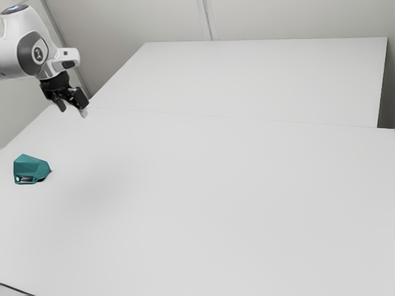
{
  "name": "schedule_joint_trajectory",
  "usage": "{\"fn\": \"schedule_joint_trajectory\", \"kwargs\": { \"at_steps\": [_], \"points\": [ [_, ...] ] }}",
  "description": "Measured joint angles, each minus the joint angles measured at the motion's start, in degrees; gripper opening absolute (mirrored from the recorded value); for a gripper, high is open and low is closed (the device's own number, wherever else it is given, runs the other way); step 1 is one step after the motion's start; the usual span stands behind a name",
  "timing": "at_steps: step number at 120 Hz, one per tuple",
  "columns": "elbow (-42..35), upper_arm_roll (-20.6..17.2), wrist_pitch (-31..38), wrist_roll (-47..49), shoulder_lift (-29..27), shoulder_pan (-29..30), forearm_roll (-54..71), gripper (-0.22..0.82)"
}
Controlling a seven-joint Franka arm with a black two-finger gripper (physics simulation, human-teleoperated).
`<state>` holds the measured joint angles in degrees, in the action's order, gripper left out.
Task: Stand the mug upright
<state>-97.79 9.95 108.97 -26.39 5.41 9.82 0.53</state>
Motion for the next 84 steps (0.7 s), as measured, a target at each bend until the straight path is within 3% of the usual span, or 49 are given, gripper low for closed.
{"fn": "schedule_joint_trajectory", "kwargs": {
  "at_steps": [15,29,49,84],
  "points": [
    [-1.4,1.9,1.9,-0.3,-0.1,-0.1,-2.2,0.6],
    [0.6,2.0,2.8,-1.4,0.7,4.7,-3.7,0.6],
    [7.7,1.5,3.1,-4.4,7.0,13.3,-4.4,0.6],
    [23.6,1.0,3.1,-11.6,21.7,23.4,-8.3,0.6]
  ]
}}
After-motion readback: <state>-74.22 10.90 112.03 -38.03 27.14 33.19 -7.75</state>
